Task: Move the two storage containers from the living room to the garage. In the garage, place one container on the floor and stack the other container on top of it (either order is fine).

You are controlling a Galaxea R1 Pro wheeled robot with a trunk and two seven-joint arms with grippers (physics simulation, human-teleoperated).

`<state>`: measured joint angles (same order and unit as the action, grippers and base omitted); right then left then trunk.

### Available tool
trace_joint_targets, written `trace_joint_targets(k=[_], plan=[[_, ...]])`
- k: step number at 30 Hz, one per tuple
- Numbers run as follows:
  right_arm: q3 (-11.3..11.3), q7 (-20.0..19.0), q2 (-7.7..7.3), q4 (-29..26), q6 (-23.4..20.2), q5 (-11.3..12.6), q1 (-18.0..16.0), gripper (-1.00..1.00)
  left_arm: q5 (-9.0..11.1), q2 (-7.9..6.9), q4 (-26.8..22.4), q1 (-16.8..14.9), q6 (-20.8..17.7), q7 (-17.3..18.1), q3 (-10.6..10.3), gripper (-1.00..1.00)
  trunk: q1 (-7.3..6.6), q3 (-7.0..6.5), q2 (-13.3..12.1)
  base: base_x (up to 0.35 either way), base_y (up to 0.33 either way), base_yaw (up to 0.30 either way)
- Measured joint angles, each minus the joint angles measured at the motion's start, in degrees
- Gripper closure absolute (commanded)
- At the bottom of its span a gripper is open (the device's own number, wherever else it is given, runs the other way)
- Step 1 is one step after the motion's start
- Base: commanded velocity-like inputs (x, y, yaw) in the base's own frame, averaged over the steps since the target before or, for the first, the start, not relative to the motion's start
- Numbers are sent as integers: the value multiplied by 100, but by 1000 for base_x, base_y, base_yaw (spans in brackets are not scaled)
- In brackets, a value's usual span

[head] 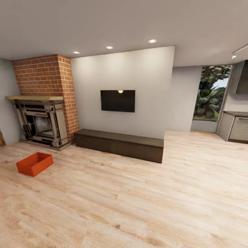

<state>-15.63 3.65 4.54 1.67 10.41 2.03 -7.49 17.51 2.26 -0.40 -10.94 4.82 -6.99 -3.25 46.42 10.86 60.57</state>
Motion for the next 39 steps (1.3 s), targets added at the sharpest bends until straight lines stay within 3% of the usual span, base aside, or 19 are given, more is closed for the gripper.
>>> trace_joint_targets(k=[39], plan=[[-10,0,0,0,-10,4,0,-100,1,18,1,0,-7,-4,-6,-100,-2,0,0,10,0,283]])
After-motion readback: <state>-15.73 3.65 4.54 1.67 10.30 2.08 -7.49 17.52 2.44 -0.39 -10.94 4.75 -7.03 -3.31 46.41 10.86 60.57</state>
